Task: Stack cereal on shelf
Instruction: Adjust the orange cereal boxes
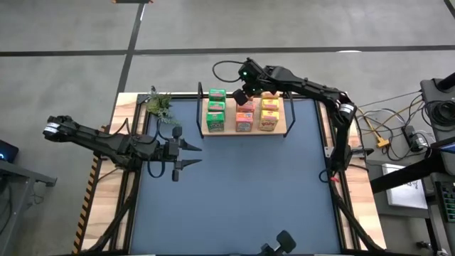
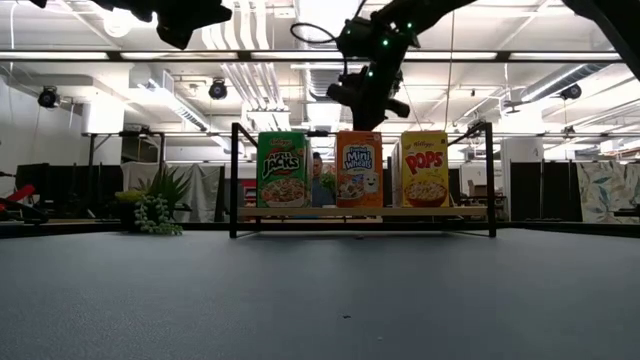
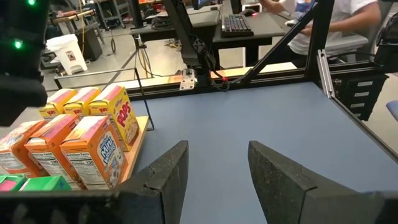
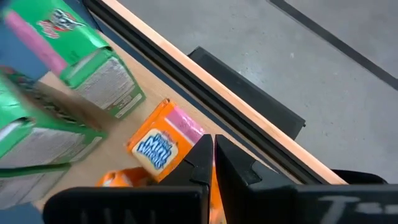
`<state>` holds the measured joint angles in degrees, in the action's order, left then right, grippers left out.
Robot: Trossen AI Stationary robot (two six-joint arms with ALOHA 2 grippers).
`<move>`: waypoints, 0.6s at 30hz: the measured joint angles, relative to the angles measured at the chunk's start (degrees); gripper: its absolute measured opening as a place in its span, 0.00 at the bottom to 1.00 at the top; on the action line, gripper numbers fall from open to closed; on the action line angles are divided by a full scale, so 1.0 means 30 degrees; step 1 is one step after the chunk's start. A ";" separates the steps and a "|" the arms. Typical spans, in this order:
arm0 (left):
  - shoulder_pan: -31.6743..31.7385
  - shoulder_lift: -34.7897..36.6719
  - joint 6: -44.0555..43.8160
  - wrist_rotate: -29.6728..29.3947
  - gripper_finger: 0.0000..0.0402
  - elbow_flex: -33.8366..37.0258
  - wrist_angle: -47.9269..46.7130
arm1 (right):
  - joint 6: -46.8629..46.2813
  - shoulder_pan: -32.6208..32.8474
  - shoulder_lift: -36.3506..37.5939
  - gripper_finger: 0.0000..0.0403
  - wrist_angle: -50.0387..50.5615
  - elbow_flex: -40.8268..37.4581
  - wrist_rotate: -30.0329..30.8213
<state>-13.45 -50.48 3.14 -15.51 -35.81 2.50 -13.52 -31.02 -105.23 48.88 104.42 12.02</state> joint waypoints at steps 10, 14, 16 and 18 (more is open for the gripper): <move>-0.0002 0.0000 0.0000 0.0000 0.37 0.0000 -0.0003 | -0.0672 0.1241 0.1238 0.02 0.2045 0.0036 -0.1608; -0.0003 0.0000 0.0000 0.0000 0.37 0.0000 -0.0010 | -0.0803 0.2052 0.0985 0.02 0.2490 0.0029 -0.1555; -0.0006 0.0000 0.0000 0.0000 0.37 0.0000 -0.0007 | -0.0818 0.2276 0.0784 0.02 0.2584 0.0001 -0.1467; -0.0007 0.0000 0.0000 0.0000 0.37 0.0000 -0.0013 | -0.0867 0.2442 0.0643 0.02 0.2501 -0.0007 -0.1073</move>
<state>-13.47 -50.48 3.14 -15.51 -35.81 2.46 -16.12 -23.69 -103.30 56.38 104.40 8.80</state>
